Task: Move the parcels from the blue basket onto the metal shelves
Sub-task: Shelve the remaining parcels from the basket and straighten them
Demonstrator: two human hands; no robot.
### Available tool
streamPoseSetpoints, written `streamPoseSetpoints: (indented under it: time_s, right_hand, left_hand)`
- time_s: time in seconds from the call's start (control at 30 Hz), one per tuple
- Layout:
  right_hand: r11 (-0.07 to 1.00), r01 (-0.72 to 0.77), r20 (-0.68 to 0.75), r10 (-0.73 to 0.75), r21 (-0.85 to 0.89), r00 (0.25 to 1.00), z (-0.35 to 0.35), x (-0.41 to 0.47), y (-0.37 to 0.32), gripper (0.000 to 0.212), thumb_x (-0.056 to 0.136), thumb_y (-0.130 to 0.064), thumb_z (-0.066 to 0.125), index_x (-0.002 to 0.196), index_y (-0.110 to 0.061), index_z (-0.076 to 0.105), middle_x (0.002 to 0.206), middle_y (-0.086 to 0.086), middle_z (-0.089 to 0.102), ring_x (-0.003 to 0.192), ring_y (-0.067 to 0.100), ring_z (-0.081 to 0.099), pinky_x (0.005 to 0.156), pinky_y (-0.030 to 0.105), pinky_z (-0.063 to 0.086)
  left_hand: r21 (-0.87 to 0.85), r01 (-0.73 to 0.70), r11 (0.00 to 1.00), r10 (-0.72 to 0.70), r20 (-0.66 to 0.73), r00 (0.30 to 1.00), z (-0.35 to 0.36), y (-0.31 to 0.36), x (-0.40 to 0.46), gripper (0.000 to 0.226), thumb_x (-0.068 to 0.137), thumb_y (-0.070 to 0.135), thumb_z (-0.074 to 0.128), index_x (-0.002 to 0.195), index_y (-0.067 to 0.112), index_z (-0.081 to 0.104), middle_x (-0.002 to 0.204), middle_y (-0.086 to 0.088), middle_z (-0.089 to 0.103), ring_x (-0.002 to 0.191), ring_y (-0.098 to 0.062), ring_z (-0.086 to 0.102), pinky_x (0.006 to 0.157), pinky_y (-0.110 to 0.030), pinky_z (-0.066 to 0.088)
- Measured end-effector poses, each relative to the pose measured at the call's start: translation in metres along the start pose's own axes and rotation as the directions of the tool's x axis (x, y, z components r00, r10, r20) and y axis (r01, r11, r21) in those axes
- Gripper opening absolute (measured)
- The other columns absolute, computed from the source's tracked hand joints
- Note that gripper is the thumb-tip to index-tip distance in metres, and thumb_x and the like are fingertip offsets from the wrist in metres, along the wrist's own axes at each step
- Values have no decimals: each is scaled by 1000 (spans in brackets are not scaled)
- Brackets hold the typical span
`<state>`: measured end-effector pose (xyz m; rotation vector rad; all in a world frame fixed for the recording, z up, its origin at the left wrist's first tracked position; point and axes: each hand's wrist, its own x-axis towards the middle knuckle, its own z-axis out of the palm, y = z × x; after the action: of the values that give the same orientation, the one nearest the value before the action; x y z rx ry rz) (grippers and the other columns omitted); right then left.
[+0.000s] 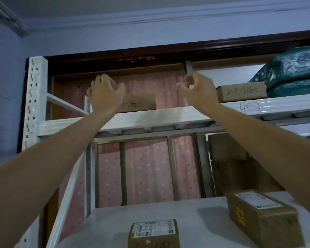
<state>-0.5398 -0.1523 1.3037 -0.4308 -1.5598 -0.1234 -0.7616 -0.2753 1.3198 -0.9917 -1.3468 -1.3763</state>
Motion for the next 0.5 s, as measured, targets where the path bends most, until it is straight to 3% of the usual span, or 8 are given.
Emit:
streamPoseSetpoints:
  time_s: [0.1, 0.17, 0.23, 0.3, 0.37, 0.4, 0.5]
  right_hand:
    - [1000, -1, -41, 0, -21, 999, -61, 23, 40, 36, 88, -45, 59, 108, -14, 60, 103, 2, 65, 96, 19, 60, 84, 38, 50]
    - [999, -37, -58, 35, -33, 998, -99, 32, 79, 39, 86, -47, 60, 109, -15, 59, 105, 2, 65, 96, 19, 59, 80, 36, 47]
    - [992, -95, -57, 91, -77, 994, -132, 33, 122, 43, 86, -50, 59, 112, -16, 58, 105, 1, 63, 94, 18, 57, 77, 33, 43]
    - [977, -187, -25, 185, -101, 982, -153, 33, 166, 49, 87, -53, 59, 116, -14, 57, 106, 0, 61, 93, 18, 55, 77, 31, 41]
    - [957, -272, 48, 277, -99, 960, -164, 32, 203, 54, 88, -55, 58, 120, -10, 56, 100, 1, 59, 94, 20, 53, 77, 31, 39]
    - [946, -311, 84, 319, -93, 944, -165, 31, 218, 56, 89, -56, 56, 118, -8, 57, 95, 2, 60, 95, 23, 54, 77, 32, 39]
    - [933, -322, 147, 346, -162, 927, -156, 26, 244, 55, 88, -63, 50, 93, -9, 63, 80, 7, 61, 91, 30, 60, 71, 35, 42]
  left_hand:
    - [-267, -49, 962, 76, 92, 993, 27, 84, -9, 20, 86, 33, 52, 87, 14, 50, 86, 1, 53, 80, -16, 50, 69, -30, 41]
    - [-313, -3, 950, 83, 245, 966, 59, 132, -25, 23, 90, 39, 50, 87, 16, 47, 78, 6, 48, 70, -10, 46, 58, -25, 34]
    - [-299, 68, 952, 66, 417, 906, 94, 169, -44, 33, 92, 46, 46, 79, 15, 47, 71, 3, 47, 67, -16, 47, 57, -28, 33]
    - [-210, 109, 971, 21, 536, 844, 126, 190, -60, 48, 92, 56, 40, 86, 12, 58, 83, -9, 61, 83, -29, 57, 71, -33, 42]
    - [-38, 113, 993, -70, 580, 812, 150, 199, -73, 73, 90, 67, 30, 125, 9, 56, 129, -16, 58, 117, -35, 54, 94, -40, 41]
    - [62, 86, 994, -107, 572, 813, 160, 201, -77, 80, 88, 72, 25, 133, 11, 51, 137, -14, 54, 121, -34, 52, 96, -40, 39]
    - [281, 14, 960, -165, 520, 838, 174, 204, -85, 89, 82, 80, 11, 117, 17, 63, 110, -8, 66, 87, -23, 52, 91, -41, 35]
